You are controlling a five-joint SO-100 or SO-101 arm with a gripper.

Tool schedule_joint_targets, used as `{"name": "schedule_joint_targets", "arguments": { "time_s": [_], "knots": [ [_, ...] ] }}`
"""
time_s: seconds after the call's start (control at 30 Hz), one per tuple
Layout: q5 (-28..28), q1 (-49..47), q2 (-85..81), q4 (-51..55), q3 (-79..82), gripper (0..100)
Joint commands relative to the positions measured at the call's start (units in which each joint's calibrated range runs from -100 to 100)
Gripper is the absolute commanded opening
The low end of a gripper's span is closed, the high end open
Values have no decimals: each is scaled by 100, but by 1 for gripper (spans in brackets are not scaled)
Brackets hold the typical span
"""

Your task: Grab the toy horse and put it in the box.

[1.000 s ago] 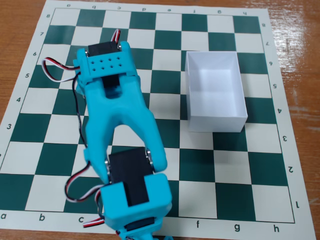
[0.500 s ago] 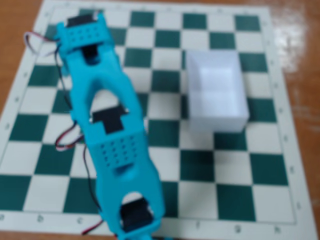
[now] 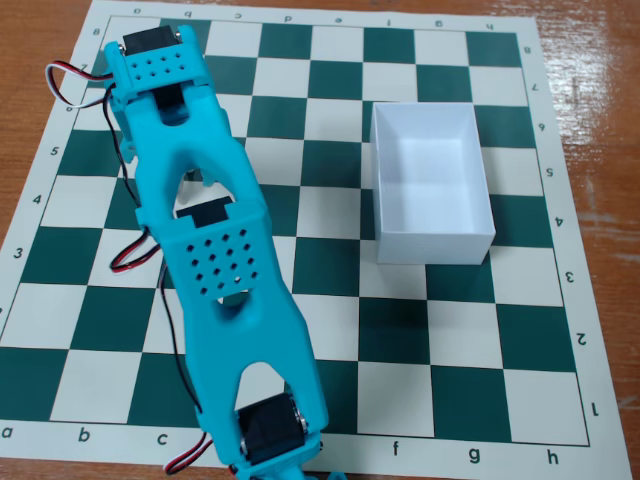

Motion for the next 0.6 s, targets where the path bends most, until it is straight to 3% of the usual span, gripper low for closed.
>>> {"name": "schedule_joint_targets", "arguments": {
  "time_s": [0.0,0.57],
  "knots": [
    [4,-45,114,60,-444,38],
    [-1,-30,1016,193,-1390,37]
  ]
}}
